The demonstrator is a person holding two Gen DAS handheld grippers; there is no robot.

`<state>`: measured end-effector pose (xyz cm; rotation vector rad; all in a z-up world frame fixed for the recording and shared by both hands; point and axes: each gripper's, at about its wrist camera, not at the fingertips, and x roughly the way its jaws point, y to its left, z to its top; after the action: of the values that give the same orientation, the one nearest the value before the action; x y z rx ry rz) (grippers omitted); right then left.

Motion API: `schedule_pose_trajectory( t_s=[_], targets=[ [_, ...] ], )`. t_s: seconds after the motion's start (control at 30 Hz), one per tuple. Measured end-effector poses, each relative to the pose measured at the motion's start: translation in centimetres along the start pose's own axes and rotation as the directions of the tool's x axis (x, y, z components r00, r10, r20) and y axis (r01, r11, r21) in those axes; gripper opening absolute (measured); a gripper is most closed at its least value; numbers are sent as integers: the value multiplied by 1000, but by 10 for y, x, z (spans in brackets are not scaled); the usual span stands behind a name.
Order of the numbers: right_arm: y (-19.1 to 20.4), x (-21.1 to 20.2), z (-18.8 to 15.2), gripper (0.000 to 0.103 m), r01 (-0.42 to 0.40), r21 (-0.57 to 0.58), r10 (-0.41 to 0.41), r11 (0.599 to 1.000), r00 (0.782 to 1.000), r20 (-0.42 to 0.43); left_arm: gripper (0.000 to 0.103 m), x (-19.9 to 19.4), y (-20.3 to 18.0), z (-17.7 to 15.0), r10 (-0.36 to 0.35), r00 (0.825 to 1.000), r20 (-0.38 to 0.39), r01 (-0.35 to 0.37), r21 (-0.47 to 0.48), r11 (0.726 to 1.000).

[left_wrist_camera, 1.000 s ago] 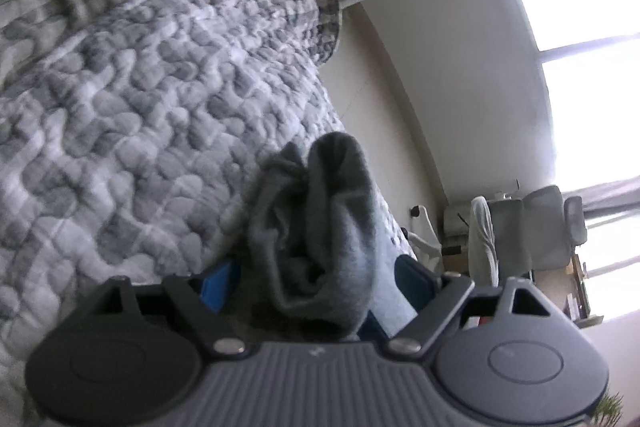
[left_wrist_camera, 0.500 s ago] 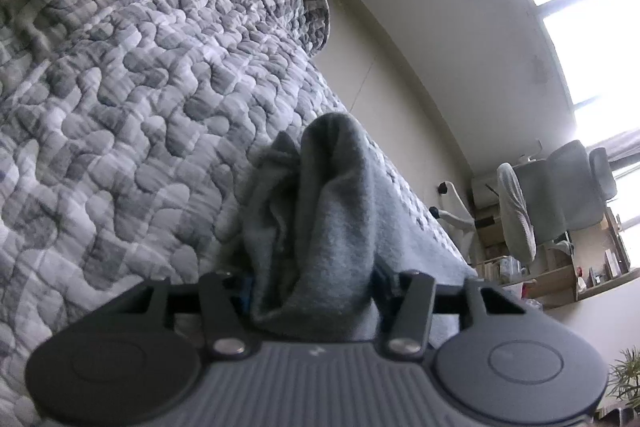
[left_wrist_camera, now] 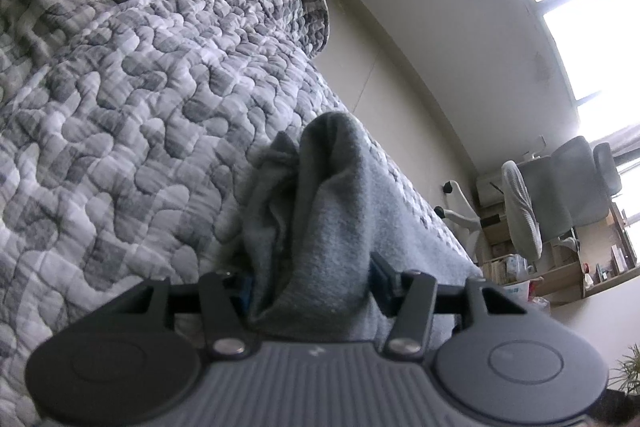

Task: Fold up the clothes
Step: 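Lift the folded grey shirt off the bed with both grippers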

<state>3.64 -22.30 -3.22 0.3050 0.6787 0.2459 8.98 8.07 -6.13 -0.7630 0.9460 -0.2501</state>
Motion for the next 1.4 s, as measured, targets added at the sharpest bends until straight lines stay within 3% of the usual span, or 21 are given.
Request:
schedule_pose_trajectory(
  t_s=[0.23, 0.37, 0.47, 0.63, 0.8, 0.97, 1.1, 1.4],
  targets=[
    [-8, -6, 5, 57, 91, 49, -93, 995, 995, 32, 55, -1, 0, -1, 2, 1000, 1, -2, 4, 1000],
    [-21, -8, 8, 74, 172, 108, -176, 979, 984, 34, 55, 0, 0, 0, -1, 1000, -1, 1, -1, 1000],
    [-39, -14, 7, 74, 175, 181, -178, 968, 984, 0, 55, 1, 1, 0, -1, 1000, -2, 1, -3, 1000],
    [-64, -13, -1, 79, 111, 311, -84, 944, 991, -100, 55, 1, 0, -1, 0, 1000, -2, 0, -3, 1000],
    [-80, -25, -4, 80, 35, 412, 7, 910, 995, -100, 55, 1, 0, -1, 0, 1000, -2, 0, -10, 1000],
    [-97, -36, -11, 80, -61, 542, 118, 838, 991, -70, 55, 1, -2, -1, 7, 1000, 1, -7, -8, 1000],
    [-102, -31, -17, 80, -144, 623, 222, 769, 974, -48, 56, 2, -3, -2, 14, 1000, 4, -14, -3, 1000],
    [-101, -26, -12, 80, -177, 584, 228, 792, 974, -15, 56, 3, -4, -1, 17, 1000, 7, -17, -1, 1000]
  ],
)
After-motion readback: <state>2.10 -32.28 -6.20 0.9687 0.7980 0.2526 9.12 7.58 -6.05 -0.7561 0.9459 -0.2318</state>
